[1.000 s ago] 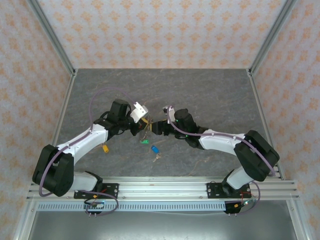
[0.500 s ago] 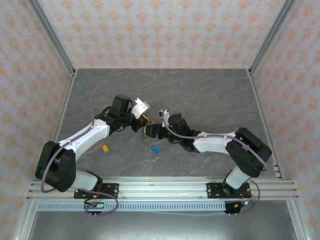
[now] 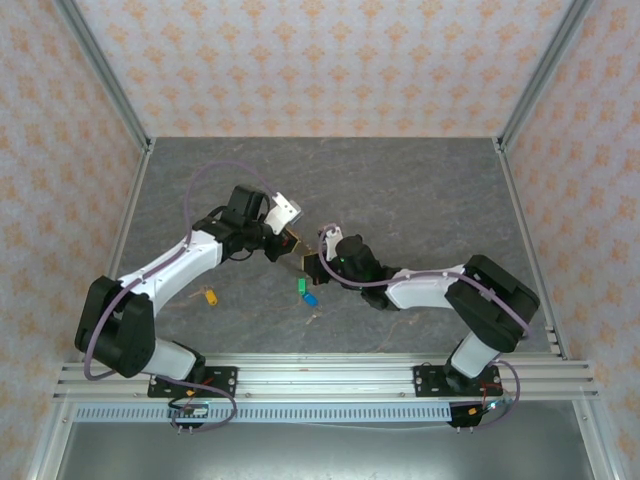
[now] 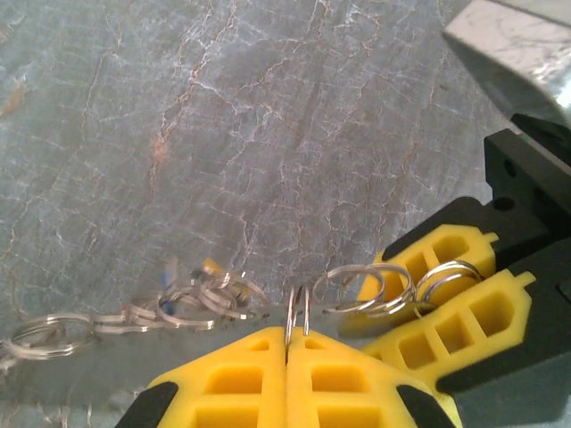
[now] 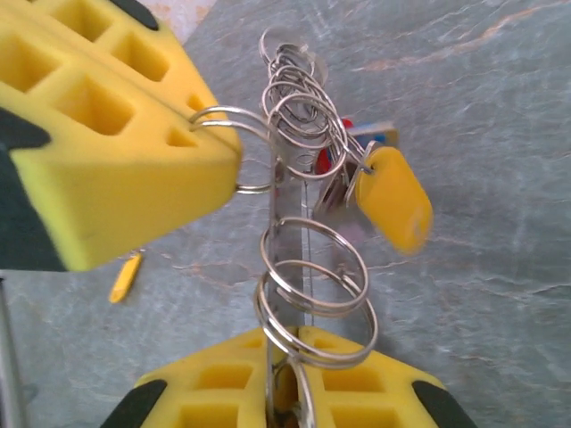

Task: Put the keys on the keyring

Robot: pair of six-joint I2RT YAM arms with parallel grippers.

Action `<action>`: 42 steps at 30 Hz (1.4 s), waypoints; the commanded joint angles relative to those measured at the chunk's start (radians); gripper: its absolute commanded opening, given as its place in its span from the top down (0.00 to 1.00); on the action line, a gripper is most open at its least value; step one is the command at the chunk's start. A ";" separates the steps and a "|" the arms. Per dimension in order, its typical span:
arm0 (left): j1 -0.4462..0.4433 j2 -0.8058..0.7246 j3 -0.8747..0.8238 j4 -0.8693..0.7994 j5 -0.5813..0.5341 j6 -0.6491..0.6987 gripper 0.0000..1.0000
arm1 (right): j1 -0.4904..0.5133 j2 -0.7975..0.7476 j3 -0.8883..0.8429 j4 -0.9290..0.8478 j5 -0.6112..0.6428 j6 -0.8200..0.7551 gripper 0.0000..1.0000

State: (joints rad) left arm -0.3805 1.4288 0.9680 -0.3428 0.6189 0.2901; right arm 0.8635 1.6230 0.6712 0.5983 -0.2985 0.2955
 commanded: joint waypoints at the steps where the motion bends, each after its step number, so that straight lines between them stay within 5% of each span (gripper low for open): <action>1: -0.003 0.006 0.029 -0.026 -0.031 -0.050 1.00 | 0.008 -0.031 -0.013 0.013 0.106 -0.224 1.00; 9: -0.013 -0.040 -0.009 0.056 -0.055 -0.071 1.00 | 0.067 0.007 0.019 0.043 0.155 -0.345 0.97; 18: -0.018 -0.128 -0.132 0.207 -0.050 0.064 1.00 | 0.035 -0.140 -0.076 0.102 -0.057 -0.328 0.60; 23: -0.017 -0.160 -0.200 0.279 -0.020 0.128 1.00 | -0.082 -0.316 -0.038 -0.188 -0.362 -0.459 0.59; 26: -0.016 -0.173 -0.224 0.302 0.034 0.162 1.00 | -0.154 -0.374 -0.006 -0.294 -0.378 -0.532 0.61; 31: -0.016 -0.186 -0.236 0.269 0.112 0.221 1.00 | -0.243 -0.273 0.087 -0.360 -0.403 -0.727 0.69; 42: -0.015 -0.176 -0.237 0.227 0.174 0.257 1.00 | -0.281 -0.014 0.353 -0.617 -0.755 -1.189 0.73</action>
State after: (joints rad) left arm -0.3996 1.2610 0.7246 -0.1158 0.7532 0.5163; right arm 0.5835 1.5959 0.9871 0.0822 -0.9005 -0.7040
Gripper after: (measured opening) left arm 0.043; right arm 0.270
